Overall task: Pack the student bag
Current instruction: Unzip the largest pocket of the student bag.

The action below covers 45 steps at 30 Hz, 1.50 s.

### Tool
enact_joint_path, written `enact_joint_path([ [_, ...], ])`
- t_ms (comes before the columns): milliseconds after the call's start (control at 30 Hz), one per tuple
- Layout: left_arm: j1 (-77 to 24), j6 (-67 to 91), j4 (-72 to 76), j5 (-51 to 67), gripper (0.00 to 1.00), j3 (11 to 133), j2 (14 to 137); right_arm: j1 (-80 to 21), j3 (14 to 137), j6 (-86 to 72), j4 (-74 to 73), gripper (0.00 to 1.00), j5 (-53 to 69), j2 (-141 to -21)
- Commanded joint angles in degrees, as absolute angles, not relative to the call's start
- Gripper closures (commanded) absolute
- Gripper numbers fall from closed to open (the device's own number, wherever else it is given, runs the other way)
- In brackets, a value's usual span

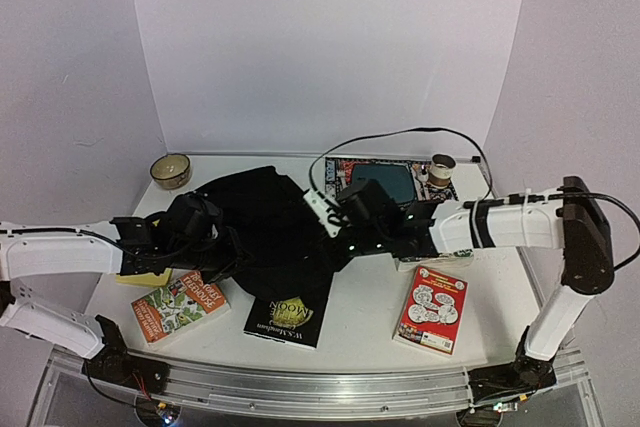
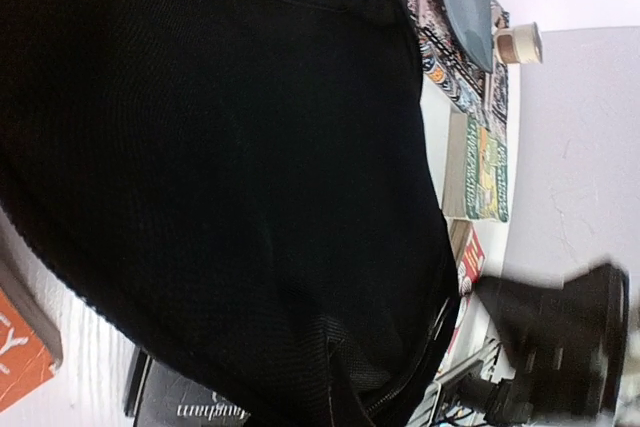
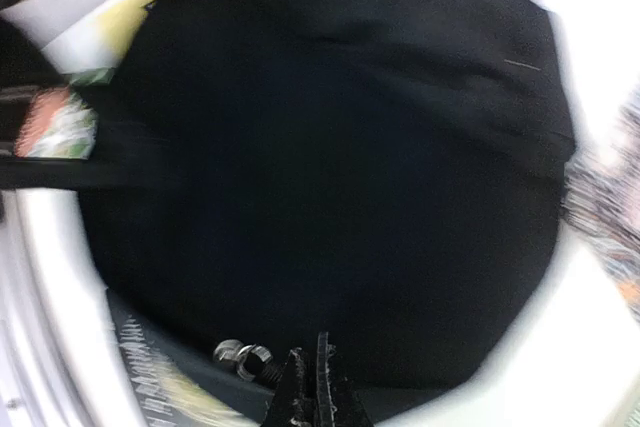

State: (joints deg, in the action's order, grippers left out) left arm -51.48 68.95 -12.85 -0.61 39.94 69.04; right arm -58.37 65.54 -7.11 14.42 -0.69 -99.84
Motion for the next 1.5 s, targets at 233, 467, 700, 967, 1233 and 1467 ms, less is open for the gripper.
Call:
enact_joint_path([
  [233, -48.09, 57.32, -31.21, 3.49, 1.0, 43.03, 57.04, -42.7, 57.68, -5.65, 9.28, 1.0, -5.27, -88.26],
  [467, -43.58, 49.4, -31.98, 2.57, 0.98, 43.91, 58.75, -44.51, 59.07, -6.65, 8.7, 1.0, 10.29, -88.14],
  [700, -43.6, 38.76, -27.75, 2.61, 0.57, 49.21, 62.25, -49.66, 60.62, -8.64, 9.2, 1.0, 13.75, -89.19],
  [967, -45.83, 26.32, -20.81, 7.92, 0.25, 52.82, 66.25, -51.18, 62.86, -10.76, 10.25, 1.0, 14.32, -90.71],
  [1233, -52.39, 19.59, -19.9, 0.54, 0.23, 59.45, 69.88, -52.02, 64.21, -12.61, 10.55, 1.0, 14.38, -90.79],
  [1467, -54.93, 24.35, -18.86, -1.9, 0.2, 60.32, 75.53, -52.07, 64.75, -13.13, 10.61, 1.0, 14.09, -90.88],
])
